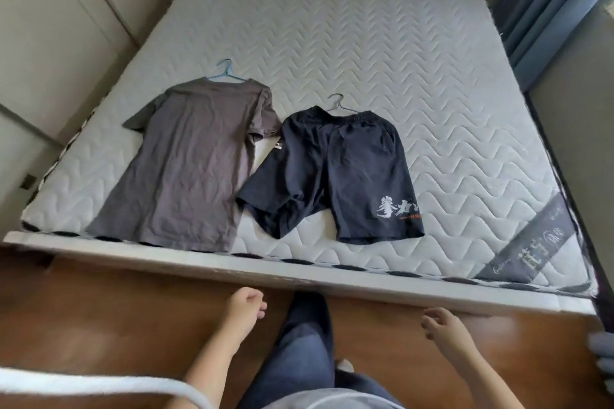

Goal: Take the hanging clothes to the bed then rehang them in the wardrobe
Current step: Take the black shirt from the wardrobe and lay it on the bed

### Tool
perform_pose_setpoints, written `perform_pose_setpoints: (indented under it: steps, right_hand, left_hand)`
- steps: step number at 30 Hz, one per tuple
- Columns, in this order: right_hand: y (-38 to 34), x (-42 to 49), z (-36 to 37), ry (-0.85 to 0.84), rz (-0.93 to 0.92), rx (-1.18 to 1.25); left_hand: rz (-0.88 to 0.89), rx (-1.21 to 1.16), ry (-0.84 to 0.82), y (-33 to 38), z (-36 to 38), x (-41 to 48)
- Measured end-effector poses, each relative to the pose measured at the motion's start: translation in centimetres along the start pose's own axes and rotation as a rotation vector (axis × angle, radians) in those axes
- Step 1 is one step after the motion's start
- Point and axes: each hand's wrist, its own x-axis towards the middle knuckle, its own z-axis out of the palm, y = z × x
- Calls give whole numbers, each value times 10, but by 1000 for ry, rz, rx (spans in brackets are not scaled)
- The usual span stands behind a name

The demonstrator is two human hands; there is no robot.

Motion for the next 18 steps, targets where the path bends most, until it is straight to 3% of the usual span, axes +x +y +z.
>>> perform_pose_setpoints:
  steps: [9,18]
  right_hand:
    - [8,-58,46,-132,23,-52]
    - [-106,-95,187,-270,-257,-349]
  left_hand:
    - [-199,-141,58,-104,-46,-51]
    - [-285,-438,223,-204,-161,-65]
